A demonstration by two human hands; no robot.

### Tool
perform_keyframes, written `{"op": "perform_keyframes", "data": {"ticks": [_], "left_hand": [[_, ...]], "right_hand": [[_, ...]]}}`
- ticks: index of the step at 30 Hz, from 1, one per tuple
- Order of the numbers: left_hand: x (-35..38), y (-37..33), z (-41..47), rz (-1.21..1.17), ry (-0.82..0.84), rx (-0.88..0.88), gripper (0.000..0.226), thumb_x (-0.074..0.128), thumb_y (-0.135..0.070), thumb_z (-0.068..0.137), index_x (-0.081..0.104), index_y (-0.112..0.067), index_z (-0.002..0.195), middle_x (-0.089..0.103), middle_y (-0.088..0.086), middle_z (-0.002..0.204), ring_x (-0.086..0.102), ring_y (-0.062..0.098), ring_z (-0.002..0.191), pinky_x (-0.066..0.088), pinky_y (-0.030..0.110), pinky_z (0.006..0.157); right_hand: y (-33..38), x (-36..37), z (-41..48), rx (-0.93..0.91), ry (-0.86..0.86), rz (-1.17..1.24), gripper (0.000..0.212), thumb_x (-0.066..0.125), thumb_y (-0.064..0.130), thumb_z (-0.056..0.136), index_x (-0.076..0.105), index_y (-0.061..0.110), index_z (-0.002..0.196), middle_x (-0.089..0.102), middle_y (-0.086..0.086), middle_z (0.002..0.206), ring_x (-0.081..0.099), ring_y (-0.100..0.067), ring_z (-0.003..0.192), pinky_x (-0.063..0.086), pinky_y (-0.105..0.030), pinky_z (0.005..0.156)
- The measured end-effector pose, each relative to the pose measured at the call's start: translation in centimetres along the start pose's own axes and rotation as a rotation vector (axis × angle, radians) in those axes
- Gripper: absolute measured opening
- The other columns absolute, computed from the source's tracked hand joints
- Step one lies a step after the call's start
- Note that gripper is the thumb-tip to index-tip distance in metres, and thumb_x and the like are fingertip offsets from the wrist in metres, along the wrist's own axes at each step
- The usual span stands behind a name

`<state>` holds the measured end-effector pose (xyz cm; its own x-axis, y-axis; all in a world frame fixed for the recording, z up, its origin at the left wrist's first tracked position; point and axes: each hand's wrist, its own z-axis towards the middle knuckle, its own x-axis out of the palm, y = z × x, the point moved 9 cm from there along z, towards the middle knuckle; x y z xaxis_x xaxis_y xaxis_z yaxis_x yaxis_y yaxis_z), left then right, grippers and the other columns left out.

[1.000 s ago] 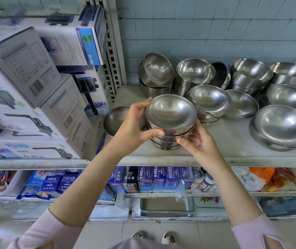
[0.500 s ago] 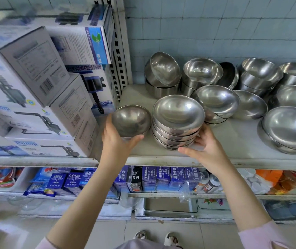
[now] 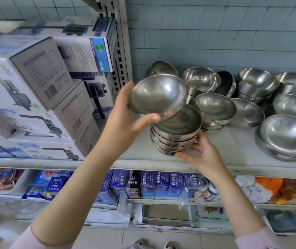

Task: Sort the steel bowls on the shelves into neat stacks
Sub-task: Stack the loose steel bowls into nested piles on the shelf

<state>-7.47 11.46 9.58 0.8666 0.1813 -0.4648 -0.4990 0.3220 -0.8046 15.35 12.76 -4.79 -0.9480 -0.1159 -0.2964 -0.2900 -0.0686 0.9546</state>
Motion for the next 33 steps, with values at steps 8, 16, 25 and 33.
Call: {"op": "perform_keyframes", "data": {"ticks": [8, 16, 25, 33], "left_hand": [[5.0, -0.4, 0.3, 0.028, 0.235, 0.003, 0.093, 0.07, -0.048, 0.068, 0.024, -0.023, 0.145, 0.039, -0.021, 0.136, 0.035, -0.018, 0.122, 0.026, 0.004, 0.1], [5.8, 1.2, 0.5, 0.11, 0.317, 0.006, 0.117, 0.061, -0.068, 0.062, 0.008, -0.016, 0.153, 0.024, 0.002, 0.157, 0.019, 0.017, 0.146, 0.019, 0.028, 0.113], [1.8, 6.9, -2.3, -0.076, 0.169, -0.167, 0.113, 0.061, -0.071, 0.068, 0.006, -0.021, 0.154, 0.021, -0.001, 0.159, 0.034, 0.01, 0.138, 0.033, 0.032, 0.112], [-0.3, 11.6, -3.9, -0.112, 0.157, -0.273, 0.052, 0.055, -0.031, 0.094, 0.037, -0.03, 0.142, 0.048, -0.017, 0.137, 0.051, 0.006, 0.124, 0.04, 0.006, 0.091]], "right_hand": [[-0.2, 0.6, 0.2, 0.001, 0.014, 0.001, 0.107, 0.088, 0.052, 0.053, 0.037, 0.04, 0.147, 0.064, 0.022, 0.126, 0.061, 0.008, 0.113, 0.048, -0.025, 0.101], [-0.3, 0.4, 0.3, 0.001, -0.007, -0.046, 0.1, 0.091, 0.04, 0.062, 0.038, 0.036, 0.147, 0.063, 0.021, 0.126, 0.059, 0.004, 0.116, 0.046, -0.022, 0.101], [1.4, 2.6, 1.9, -0.006, -0.015, -0.115, 0.088, 0.092, 0.038, 0.061, 0.05, 0.027, 0.137, 0.066, 0.017, 0.121, 0.061, 0.006, 0.111, 0.047, -0.018, 0.098], [3.0, 7.6, 7.2, -0.03, -0.002, -0.062, 0.071, 0.092, 0.022, 0.067, 0.054, 0.022, 0.128, 0.066, 0.011, 0.118, 0.067, -0.001, 0.105, 0.052, -0.016, 0.09]]}}
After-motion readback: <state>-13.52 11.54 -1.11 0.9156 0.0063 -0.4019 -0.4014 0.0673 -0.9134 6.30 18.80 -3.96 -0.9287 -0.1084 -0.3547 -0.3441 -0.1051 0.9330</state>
